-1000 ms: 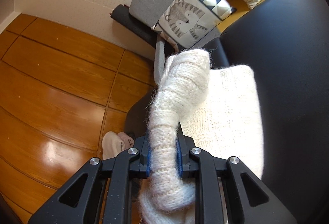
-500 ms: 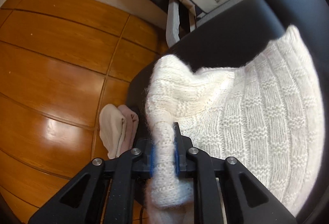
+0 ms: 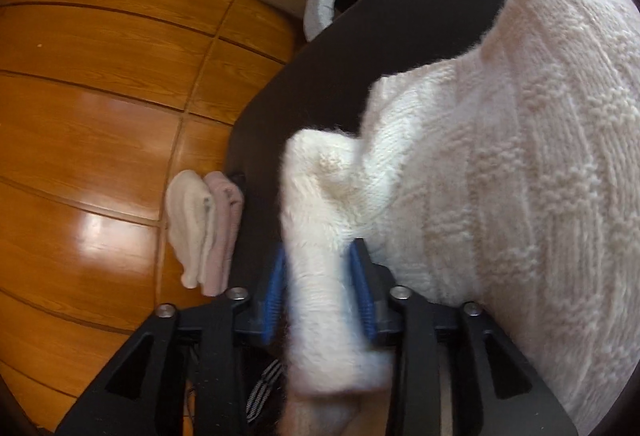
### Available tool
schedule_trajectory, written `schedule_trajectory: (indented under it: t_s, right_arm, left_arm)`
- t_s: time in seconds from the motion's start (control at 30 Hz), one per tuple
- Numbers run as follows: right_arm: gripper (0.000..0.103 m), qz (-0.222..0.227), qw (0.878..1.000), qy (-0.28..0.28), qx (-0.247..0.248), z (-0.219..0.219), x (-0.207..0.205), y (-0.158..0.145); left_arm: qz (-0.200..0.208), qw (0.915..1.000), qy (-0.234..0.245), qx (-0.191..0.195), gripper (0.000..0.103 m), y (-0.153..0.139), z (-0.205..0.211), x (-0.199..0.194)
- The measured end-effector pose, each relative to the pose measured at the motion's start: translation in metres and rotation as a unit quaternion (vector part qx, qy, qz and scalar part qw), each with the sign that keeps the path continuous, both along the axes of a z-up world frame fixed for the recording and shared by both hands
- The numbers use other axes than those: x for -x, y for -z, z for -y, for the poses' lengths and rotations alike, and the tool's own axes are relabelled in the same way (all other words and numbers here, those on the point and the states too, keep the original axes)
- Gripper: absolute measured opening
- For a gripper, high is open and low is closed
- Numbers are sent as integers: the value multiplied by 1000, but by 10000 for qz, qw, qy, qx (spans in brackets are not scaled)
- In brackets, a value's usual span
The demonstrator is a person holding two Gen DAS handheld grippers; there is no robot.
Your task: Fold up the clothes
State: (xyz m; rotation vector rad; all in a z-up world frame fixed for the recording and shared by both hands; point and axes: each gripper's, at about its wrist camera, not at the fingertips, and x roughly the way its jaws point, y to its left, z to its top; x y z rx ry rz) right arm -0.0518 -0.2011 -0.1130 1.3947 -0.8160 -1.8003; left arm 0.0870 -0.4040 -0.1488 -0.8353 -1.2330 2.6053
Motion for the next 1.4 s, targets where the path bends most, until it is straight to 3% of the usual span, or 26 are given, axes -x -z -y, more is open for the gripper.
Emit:
schedule_trajectory:
  t_s: [0.07,0.17,0.3,0.4,0.47,0.57,0.7,0.97,1.17,1.27,1.33,1.4]
  right_arm:
    - [44,-279,9996,-67,2,-3,-7,-15]
    - [44,-1041,9945,-21,-75,-16,-26,-40]
    - [44,-1655,9849,429,-275,-47,-45,-56]
    - [43,-1884,9754,559,-995,-55,-53,-51]
    - [32,-2011,9678,424,-1455,-55,-59,-45]
    - [32,-2281,9566,264,-1796,-58,-76,-39]
    - [32,-2682,9405,-117,-2081,-34,-89,-28]
    - [32,-3087,9209,-509,-2324,-8,-109,-4]
    - [32,-3377,9075,-534,-2440,-5,-119,-2]
    - [32,-3489,9079,-427,-2283,-10,-123,-5]
    - [32,-3496,9059,-474,-2341,-9,-124,-4]
    - [32,-3530,9045,-479,-2346,-9,-125,-3]
  left_arm:
    - [-7,9998,101,-188,23,1,8,1]
    - [4,9995,162,-288,23,0,17,-3]
    - [9,9990,214,-389,23,2,25,-9]
    - [10,9986,258,-467,23,2,27,-12]
    - [30,9983,280,-516,23,1,29,-14]
    - [47,9962,323,-811,25,0,33,-16]
    - [62,9891,386,-1417,26,0,42,-18]
    - [245,9794,750,-1860,26,-3,43,-17]
    - [228,9731,298,-2274,26,10,63,-36]
    - [83,9823,176,-1862,26,-6,67,-48]
    - [-116,9905,400,-1313,26,-28,60,-51]
    - [-323,9914,787,-994,27,-45,48,-51]
